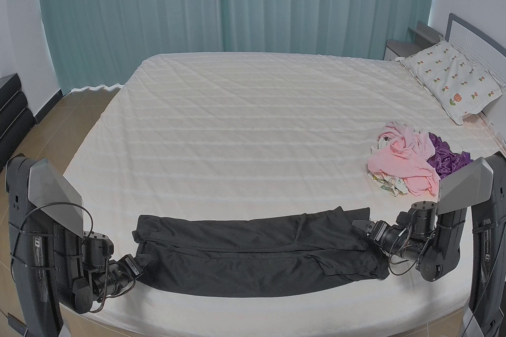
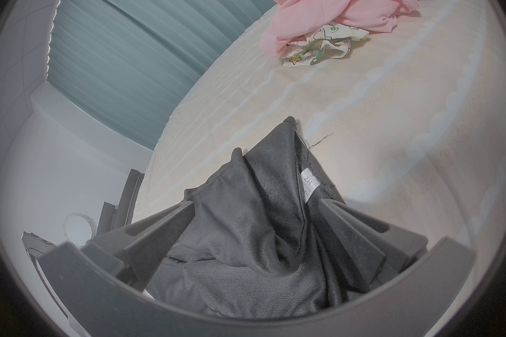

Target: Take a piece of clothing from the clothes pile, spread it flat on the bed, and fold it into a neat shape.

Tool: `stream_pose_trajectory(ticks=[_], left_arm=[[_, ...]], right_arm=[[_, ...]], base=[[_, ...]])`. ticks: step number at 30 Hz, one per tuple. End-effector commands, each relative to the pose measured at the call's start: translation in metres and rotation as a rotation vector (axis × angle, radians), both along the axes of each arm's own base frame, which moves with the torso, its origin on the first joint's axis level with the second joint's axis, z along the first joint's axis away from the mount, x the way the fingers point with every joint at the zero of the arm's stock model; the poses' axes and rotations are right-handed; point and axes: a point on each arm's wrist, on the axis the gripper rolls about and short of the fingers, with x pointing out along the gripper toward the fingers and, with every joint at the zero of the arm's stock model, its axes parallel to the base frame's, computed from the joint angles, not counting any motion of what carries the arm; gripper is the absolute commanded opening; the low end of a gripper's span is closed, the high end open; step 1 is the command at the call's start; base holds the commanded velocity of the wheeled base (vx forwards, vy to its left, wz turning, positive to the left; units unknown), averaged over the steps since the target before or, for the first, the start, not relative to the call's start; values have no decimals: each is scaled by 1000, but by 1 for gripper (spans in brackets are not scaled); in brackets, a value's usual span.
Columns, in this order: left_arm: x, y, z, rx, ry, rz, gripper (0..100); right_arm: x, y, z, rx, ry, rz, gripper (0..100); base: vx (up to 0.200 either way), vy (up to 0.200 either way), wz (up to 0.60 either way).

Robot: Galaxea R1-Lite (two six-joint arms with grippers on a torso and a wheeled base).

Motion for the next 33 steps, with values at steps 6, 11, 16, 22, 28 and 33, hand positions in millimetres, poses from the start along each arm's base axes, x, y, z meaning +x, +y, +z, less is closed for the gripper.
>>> stream_pose_trajectory(ticks=[6, 11, 16, 22, 28, 33], left_arm=[[8, -4, -5, 10, -23, 1, 100], [3, -2, -11, 63, 11, 33, 0], [-8, 2, -13, 110, 65, 52, 0], [-14, 1, -12, 124, 86, 38, 0], [-15, 2, -11, 135, 84, 47, 0], [-15, 2, -12, 152, 92, 55, 0]], right_arm=[[1, 1, 1, 1, -13, 2, 100], [1, 0, 0, 1, -10, 0, 100], [3, -6, 1, 2, -16, -19, 100], [3, -6, 0, 2, -14, -20, 100], [3, -7, 0, 2, -14, -21, 100], [3, -7, 0, 2, -14, -23, 100]], base=[[0, 0, 0], [0, 0, 0], [0, 0, 0], [0, 0, 0], [0, 0, 0], [0, 0, 0]])
